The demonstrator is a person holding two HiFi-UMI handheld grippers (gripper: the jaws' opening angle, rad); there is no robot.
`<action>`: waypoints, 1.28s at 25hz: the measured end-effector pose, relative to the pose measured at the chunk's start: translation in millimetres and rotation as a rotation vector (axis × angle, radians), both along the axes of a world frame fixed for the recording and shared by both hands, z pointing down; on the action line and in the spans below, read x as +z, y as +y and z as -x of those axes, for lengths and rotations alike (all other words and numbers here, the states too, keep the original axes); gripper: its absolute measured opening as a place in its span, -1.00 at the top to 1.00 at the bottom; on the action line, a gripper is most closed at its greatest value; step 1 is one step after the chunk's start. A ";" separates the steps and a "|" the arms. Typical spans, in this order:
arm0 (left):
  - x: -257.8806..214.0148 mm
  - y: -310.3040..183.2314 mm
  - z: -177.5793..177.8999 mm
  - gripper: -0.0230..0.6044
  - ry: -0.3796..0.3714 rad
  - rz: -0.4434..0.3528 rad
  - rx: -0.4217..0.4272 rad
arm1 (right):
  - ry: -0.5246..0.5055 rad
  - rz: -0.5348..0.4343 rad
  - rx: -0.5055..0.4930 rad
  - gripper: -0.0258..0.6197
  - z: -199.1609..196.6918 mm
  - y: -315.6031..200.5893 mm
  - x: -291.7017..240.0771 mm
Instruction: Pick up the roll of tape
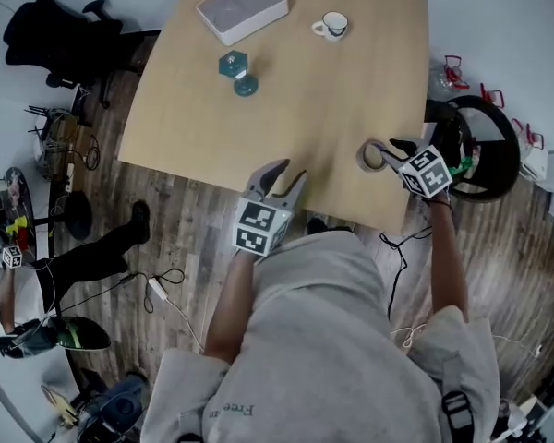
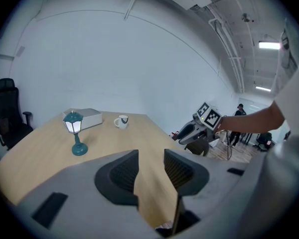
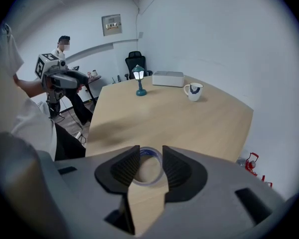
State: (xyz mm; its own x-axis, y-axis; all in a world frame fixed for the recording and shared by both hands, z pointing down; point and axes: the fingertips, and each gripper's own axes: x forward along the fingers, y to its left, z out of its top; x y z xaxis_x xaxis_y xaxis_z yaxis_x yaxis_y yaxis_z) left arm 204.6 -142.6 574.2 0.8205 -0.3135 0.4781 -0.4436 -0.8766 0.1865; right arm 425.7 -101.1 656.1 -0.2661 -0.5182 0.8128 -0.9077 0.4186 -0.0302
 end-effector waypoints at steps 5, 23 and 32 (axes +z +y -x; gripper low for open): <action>7.9 6.4 -1.2 0.43 -0.016 0.001 -0.043 | 0.051 0.091 -0.134 0.48 -4.6 -10.1 33.6; 9.6 1.0 11.7 0.91 0.009 0.015 -0.196 | 0.078 0.287 -0.302 0.47 -15.0 -11.5 107.9; 17.5 -12.6 22.7 0.91 -0.026 -0.021 -0.209 | 0.097 0.321 -0.346 0.48 -8.0 -16.6 122.1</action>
State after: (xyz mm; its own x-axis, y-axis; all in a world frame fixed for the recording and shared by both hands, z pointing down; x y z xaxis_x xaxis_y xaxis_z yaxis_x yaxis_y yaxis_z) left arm 181.9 -155.2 591.7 0.7239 -0.4859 0.4898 -0.6210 -0.7682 0.1556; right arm 433.7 -117.7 778.2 -0.2935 -0.1310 0.9470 -0.7215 0.6803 -0.1295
